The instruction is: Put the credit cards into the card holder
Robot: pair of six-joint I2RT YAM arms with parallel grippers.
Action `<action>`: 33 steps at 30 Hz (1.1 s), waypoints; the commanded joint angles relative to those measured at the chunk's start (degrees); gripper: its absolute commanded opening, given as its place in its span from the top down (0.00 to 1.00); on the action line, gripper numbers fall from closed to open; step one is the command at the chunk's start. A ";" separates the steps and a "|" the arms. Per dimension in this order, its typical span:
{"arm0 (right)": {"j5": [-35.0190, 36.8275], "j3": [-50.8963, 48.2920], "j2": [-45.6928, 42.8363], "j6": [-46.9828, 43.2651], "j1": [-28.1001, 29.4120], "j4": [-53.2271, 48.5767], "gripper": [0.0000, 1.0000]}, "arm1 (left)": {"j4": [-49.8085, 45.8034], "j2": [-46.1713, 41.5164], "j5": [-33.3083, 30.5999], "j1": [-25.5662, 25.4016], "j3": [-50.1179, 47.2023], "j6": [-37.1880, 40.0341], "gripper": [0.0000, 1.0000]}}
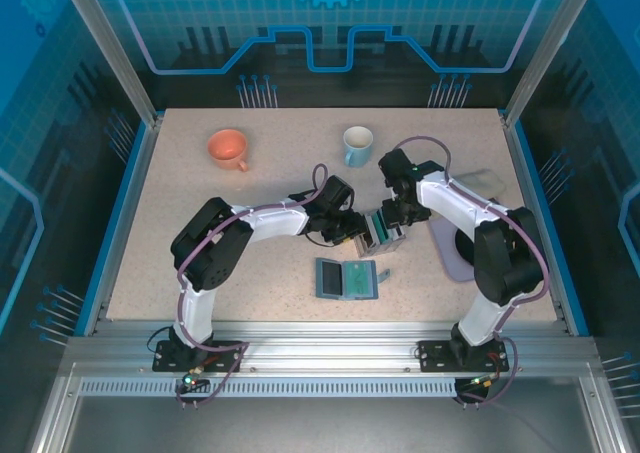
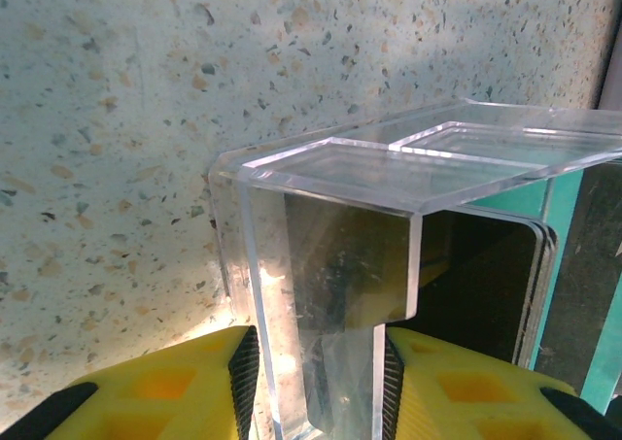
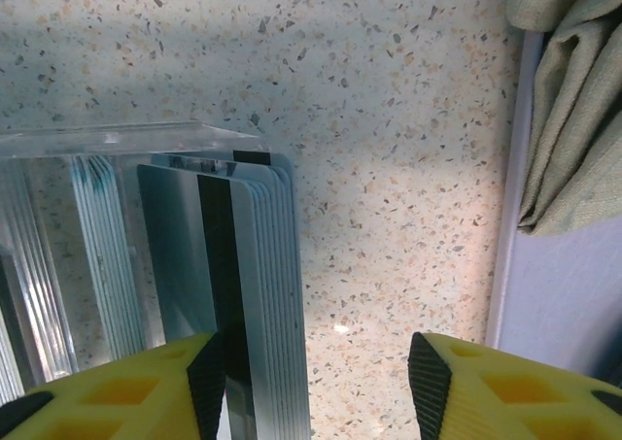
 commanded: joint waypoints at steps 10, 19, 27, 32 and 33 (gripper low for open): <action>2.18 1.42 -2.34 -0.81 1.00 -2.25 0.52 | -3.72 0.40 -0.20 0.54 -1.44 -0.44 0.61; 1.42 2.21 -2.52 -0.91 1.60 -2.53 0.62 | -3.60 0.31 -0.07 0.47 -1.47 -0.38 0.61; 1.39 2.45 -2.69 -1.00 1.80 -2.73 0.70 | -3.51 0.40 -0.04 0.47 -1.43 -0.47 0.61; 1.12 2.64 -2.70 -1.09 1.82 -2.95 0.76 | -3.51 0.37 0.05 0.53 -1.39 -0.46 0.62; 1.13 2.68 -2.70 -1.09 1.89 -2.95 0.76 | -3.55 0.40 0.05 0.52 -1.33 -0.46 0.61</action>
